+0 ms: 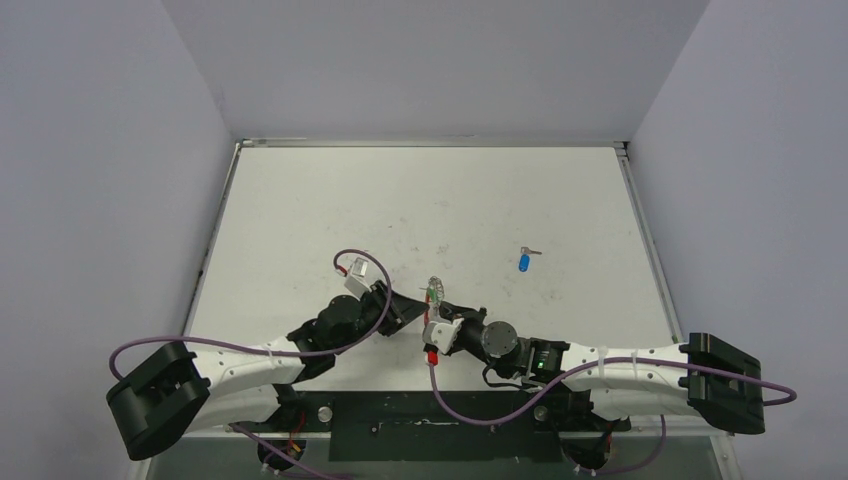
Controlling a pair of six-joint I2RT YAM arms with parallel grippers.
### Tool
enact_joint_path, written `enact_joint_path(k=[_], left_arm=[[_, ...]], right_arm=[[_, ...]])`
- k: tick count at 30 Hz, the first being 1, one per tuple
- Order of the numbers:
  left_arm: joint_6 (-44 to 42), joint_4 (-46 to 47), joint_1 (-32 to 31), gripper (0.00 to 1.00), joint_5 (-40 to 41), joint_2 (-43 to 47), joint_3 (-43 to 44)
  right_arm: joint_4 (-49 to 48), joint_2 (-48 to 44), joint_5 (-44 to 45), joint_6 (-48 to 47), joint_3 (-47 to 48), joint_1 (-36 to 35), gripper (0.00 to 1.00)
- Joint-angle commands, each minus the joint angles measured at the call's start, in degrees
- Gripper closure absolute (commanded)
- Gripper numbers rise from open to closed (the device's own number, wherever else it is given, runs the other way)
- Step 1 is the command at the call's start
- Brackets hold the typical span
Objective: Put the keys on the keyring
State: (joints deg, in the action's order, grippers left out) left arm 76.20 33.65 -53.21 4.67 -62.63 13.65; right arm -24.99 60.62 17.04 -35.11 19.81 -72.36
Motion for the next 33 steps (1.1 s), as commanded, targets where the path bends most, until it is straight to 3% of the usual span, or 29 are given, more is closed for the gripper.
enact_joint_path(k=[1, 18, 33], left_arm=[[-1.0, 1.6, 0.0, 0.72, 0.7, 1.1, 2.1], [-1.1, 7.8, 0.2, 0.72, 1.8, -3.3, 4.9], [1.3, 3.7, 0.5, 0.69, 0.5, -1.6, 5.1]], right_arm=[[-3.5, -0.8, -0.6, 0.9, 2.5, 0.1, 1.0], [-2.7, -2.1, -1.5, 0.1, 1.7, 0.0, 1.0], [-6.1, 1.0, 1.3, -1.6, 2.3, 0.0, 1.0]])
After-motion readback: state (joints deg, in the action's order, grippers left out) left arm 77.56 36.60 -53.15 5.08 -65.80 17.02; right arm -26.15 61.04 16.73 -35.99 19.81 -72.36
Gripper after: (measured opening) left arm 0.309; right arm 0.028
